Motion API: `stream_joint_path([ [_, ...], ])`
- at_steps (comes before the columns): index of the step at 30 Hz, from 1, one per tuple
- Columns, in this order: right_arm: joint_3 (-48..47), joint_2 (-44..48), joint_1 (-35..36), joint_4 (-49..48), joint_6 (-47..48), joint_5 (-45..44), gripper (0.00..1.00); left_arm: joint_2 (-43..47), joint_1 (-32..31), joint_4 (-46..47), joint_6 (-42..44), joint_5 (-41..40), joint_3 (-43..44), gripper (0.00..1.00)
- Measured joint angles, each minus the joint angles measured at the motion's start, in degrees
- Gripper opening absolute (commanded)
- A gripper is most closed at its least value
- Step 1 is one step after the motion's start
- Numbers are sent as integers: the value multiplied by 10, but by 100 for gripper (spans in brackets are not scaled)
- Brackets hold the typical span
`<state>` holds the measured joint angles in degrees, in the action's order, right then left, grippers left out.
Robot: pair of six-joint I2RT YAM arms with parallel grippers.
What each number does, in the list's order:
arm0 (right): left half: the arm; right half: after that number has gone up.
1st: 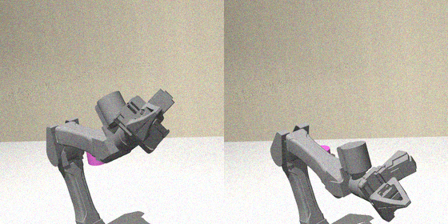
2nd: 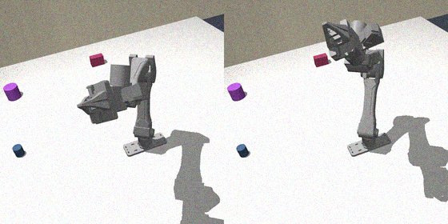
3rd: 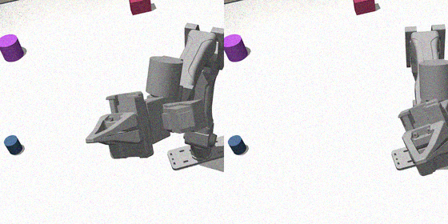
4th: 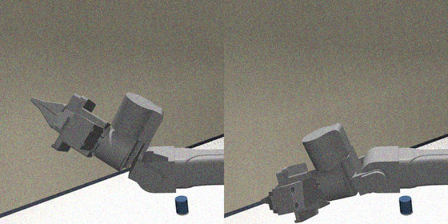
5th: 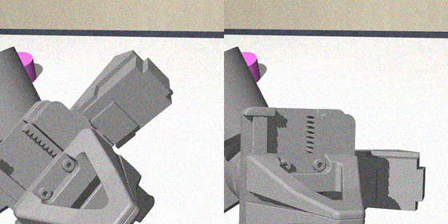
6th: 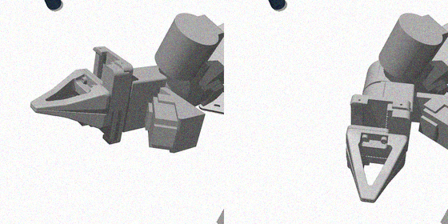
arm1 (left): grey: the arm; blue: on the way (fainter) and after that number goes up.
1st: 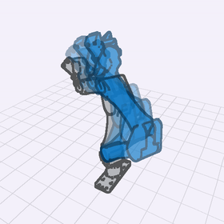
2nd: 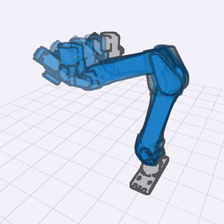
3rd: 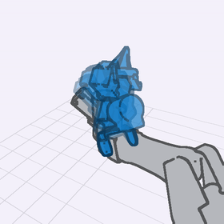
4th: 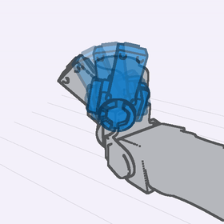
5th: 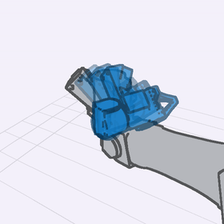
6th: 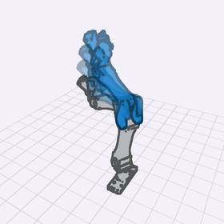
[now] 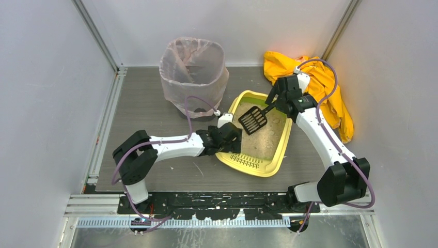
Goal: Clean the litter box
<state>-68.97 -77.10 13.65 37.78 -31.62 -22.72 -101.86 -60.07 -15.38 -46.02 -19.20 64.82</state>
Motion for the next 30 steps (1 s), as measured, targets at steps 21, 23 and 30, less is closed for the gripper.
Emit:
stream_joint_path([
  [21,6,-15,-3,-38,-2,50,96,7,-29,-71,-1,-5,15,100],
  [23,9,-15,-3,-39,-2,55,96,2,-30,-88,-1,-7,26,100],
  [30,21,-15,-3,-40,-1,71,96,-16,-33,-134,14,-29,59,100],
])
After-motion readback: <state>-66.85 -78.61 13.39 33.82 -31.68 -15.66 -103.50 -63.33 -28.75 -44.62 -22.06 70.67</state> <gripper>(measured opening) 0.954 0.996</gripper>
